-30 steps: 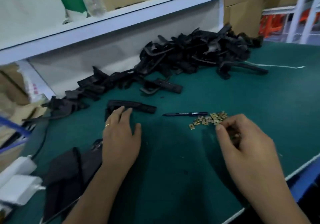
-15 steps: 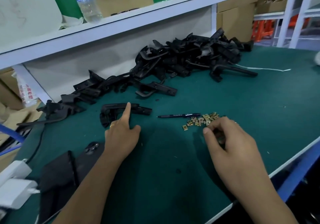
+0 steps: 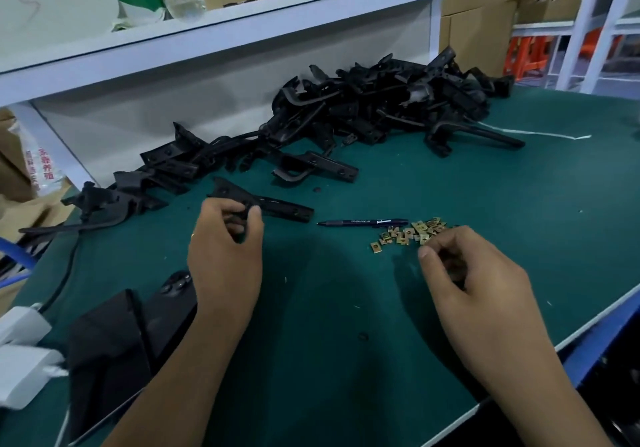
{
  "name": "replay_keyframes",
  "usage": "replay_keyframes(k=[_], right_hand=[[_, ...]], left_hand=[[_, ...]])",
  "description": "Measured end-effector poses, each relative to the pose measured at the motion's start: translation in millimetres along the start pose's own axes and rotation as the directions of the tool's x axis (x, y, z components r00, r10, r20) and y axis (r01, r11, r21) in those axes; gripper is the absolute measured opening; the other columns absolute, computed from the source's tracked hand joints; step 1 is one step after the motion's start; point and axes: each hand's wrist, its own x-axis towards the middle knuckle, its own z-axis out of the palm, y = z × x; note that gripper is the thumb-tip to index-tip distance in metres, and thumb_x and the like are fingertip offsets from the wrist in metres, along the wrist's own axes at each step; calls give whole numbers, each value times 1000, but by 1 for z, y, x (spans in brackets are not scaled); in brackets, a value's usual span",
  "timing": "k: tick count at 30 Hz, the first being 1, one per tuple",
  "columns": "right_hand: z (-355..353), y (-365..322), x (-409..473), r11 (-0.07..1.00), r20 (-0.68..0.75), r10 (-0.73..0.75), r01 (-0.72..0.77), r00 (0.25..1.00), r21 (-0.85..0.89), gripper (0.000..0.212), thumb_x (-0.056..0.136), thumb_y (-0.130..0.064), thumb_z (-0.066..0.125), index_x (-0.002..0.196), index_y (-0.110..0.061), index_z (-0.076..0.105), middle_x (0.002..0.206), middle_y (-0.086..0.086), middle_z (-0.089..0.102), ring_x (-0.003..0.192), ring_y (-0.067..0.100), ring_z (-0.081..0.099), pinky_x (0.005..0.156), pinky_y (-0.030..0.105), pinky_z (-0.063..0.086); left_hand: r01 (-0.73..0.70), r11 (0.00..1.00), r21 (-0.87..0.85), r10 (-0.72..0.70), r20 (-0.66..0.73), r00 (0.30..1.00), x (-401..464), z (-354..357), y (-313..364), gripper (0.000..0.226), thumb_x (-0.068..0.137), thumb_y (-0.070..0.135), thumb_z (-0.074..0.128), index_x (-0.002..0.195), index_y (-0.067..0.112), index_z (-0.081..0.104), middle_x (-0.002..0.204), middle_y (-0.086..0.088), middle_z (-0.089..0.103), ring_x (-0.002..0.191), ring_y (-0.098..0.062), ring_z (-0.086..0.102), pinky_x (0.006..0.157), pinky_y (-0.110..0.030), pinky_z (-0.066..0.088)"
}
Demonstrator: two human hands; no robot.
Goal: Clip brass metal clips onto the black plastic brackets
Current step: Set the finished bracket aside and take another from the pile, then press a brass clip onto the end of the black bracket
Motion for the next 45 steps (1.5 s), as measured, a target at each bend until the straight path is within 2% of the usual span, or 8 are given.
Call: replay_keyframes(k=[12,15,19,25,30,35,39,45], right_hand=[[-7,2,2,990,-165,96,-78,982,114,11,97,-33,60,86,-30,60,84,-18,65,87,-2,60,69,10,40],[-7,3,2,997,-137,65,-57,988,61,6,97,-31,58,90,-31,59,88,-17,64,89,1,58,73,14,40],[-2,5,1,987,-37,-21,14,999,-163,15,96,-23,58,109,-27,64,100,-15,61,96,14,47,82,30,38],[-1,7,2,986,6,-17,18,1000,-166,20,95,-13,58,106,-28,66,100,-18,63,97,12,47,82,27,35],[1,7,3,997,-47,52,-54,998,-52,24,96,-9,56,98,-29,68,99,-18,67,97,12,59,83,31,44],[-5,7,4,976,-245,215,-198,945,94,23,95,-13,52,91,-29,68,92,-16,71,75,5,59,70,19,44],[-6,5,5,960,-252,276,-251,928,126,20,95,-14,54,92,-28,67,92,-18,70,83,-4,60,65,3,37],[-9,2,4,968,-310,250,-231,917,98,16,95,-12,55,95,-25,64,94,-9,67,89,18,59,77,32,40]], left_hand=[[-20,998,62,4,246,969,-20,4,15,26,97,29,66,77,22,51,71,3,58,63,-17,56,57,-41,51],[-50,999,10,45,279,959,-20,2,15,7,98,36,62,96,30,59,92,11,61,83,-5,58,75,-40,55],[-265,964,-1,236,457,858,-23,5,20,56,94,41,67,146,33,50,129,19,54,126,0,48,106,-27,39],[-465,884,43,329,650,685,-30,20,27,75,94,64,54,160,42,27,154,23,40,145,-1,30,120,-27,27],[-587,752,300,353,568,743,-42,40,53,65,95,62,55,150,30,47,123,8,61,125,-22,51,106,-40,42],[-413,910,22,355,470,808,-38,35,47,13,96,32,72,105,25,64,92,12,57,82,-9,54,76,-32,49],[-347,936,-63,347,347,872,-35,23,41,19,103,40,59,103,23,68,77,10,62,70,-11,56,61,-23,41],[-378,819,431,151,475,867,-15,-2,17,59,92,8,60,140,43,59,139,13,62,137,-18,48,116,-61,31]])
